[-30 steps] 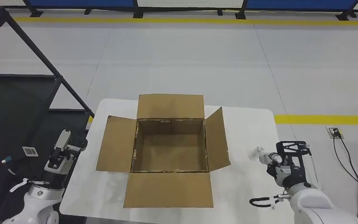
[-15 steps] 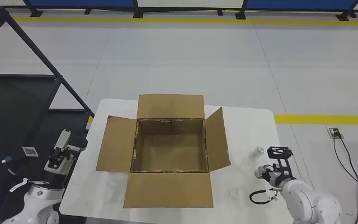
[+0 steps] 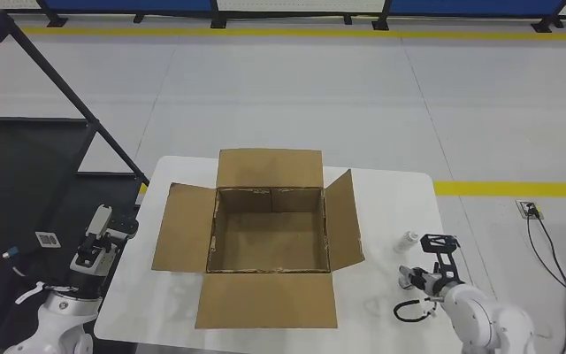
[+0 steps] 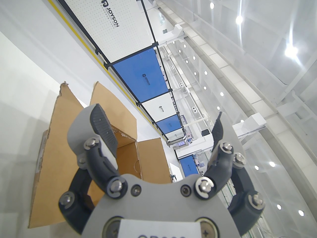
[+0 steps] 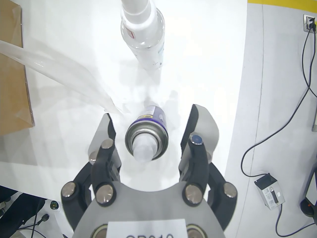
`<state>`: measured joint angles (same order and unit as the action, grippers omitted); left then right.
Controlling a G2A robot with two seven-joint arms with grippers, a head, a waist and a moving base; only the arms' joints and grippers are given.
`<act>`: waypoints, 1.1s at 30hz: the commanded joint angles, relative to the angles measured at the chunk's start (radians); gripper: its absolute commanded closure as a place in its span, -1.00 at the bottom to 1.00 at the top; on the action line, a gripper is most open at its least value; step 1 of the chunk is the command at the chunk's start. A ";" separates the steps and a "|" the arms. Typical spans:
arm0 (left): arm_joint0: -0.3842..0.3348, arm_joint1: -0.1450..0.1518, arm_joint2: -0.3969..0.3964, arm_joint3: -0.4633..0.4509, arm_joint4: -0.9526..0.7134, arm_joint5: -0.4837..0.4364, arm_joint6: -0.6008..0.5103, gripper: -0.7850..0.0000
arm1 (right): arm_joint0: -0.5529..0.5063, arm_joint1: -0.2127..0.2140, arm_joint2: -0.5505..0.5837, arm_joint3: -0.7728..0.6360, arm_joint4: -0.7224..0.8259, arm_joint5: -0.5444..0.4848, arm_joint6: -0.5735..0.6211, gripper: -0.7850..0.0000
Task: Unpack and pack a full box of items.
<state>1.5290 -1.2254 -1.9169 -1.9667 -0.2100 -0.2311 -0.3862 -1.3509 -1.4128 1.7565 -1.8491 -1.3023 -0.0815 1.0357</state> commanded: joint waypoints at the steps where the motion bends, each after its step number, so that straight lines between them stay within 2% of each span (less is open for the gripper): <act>1: 0.000 0.000 0.000 0.000 0.000 0.000 0.000 -1.00 | -0.021 0.001 0.004 -0.045 0.016 0.008 -0.034 -1.00; 6: 0.000 0.000 0.000 0.000 0.000 0.000 0.000 -1.00 | -0.093 0.002 0.010 -0.228 0.127 -0.053 -0.185 -1.00; 10: 0.007 0.000 0.000 0.004 -0.001 -0.006 -0.002 -1.00 | -0.095 0.007 -0.009 -0.307 0.177 -0.125 -0.246 -1.00; 17: 0.132 0.013 -0.102 0.120 -0.028 -0.262 -0.233 -1.00 | -0.011 0.015 -0.075 -0.296 0.160 -0.138 -0.295 -1.00; 20: 0.185 0.023 -0.142 0.168 0.007 -0.336 -0.352 -1.00 | 0.024 0.018 -0.078 -0.272 0.175 -0.139 -0.305 -1.00; 24: 0.224 0.031 -0.138 0.205 0.067 -0.383 -0.437 -1.00 | 0.048 0.025 -0.071 -0.252 0.198 -0.161 -0.318 -1.00; 27: 0.216 0.034 -0.118 0.218 0.088 -0.379 -0.444 -1.00 | 0.058 0.030 -0.071 -0.244 0.207 -0.166 -0.317 -1.00; 30: 0.189 0.033 -0.064 0.225 0.116 -0.360 -0.414 -1.00 | 0.062 0.034 -0.073 -0.240 0.212 -0.166 -0.321 -1.00; 33: 0.138 0.029 -0.012 0.242 0.180 -0.318 -0.317 -1.00 | 0.058 0.038 -0.071 -0.232 0.215 -0.169 -0.326 -1.00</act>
<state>1.6880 -1.1941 -1.9547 -1.7335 -0.0592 -0.5689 -0.7517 -1.2897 -1.3765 1.6839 -2.0833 -1.0884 -0.2490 0.7115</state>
